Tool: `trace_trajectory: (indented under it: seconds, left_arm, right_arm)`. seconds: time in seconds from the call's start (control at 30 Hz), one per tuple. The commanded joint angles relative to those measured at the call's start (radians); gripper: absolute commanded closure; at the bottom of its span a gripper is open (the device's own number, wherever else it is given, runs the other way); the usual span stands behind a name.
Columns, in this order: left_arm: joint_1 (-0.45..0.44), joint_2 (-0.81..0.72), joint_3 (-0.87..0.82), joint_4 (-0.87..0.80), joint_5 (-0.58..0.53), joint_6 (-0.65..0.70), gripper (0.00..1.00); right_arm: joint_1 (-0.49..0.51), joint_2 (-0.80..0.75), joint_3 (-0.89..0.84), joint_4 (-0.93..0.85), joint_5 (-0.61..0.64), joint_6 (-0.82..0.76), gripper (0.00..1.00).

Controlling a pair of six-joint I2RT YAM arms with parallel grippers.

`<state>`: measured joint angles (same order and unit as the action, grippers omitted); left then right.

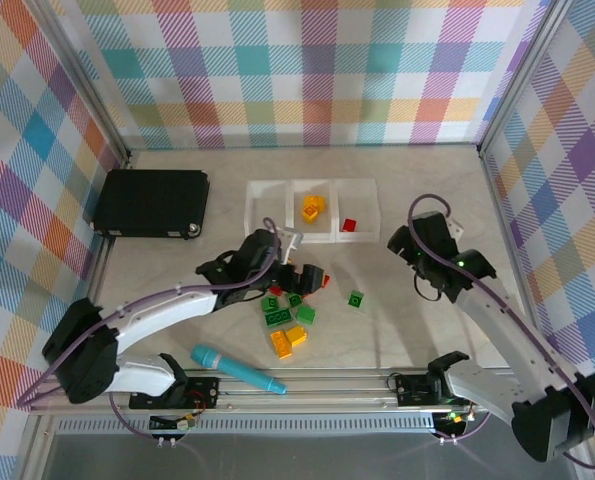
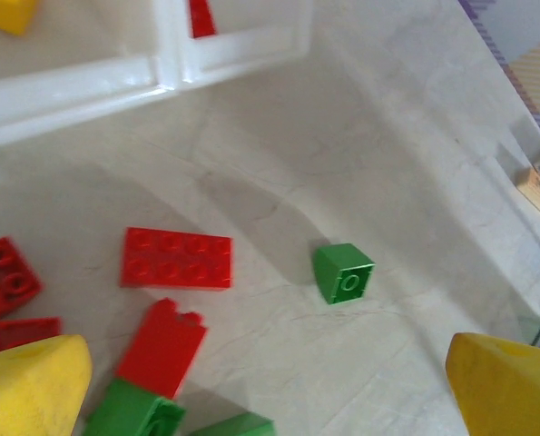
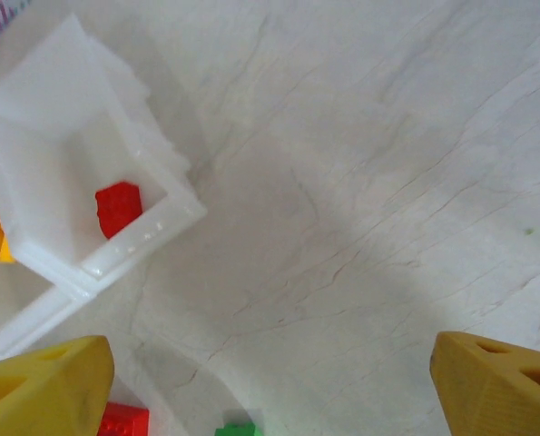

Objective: Sort the legos into containers by color
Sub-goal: Pick up the lego from the center of the table.

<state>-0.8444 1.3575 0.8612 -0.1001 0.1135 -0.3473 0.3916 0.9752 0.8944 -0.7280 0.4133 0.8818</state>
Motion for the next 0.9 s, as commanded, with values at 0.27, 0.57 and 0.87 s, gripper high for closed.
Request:
trace_trajectory:
  seconds: [0.27, 0.57, 0.87]
  left_arm:
    - [-0.239, 0.323, 0.382, -0.335, -0.162, -0.043, 0.02]
    - [-0.275, 0.523, 0.543, -0.426, -0.207, -0.141, 0.08]
    - [-0.292, 0.645, 0.662, -0.48, -0.262, -0.144, 0.08]
  right_arm:
    - [-0.033, -0.198, -0.081, -0.017, 0.057, -0.081, 0.08]
    - [-0.034, -0.233, -0.089, -0.034, 0.058, -0.115, 0.08]
    - [-0.036, -0.28, -0.118, -0.043, 0.06, -0.118, 0.08]
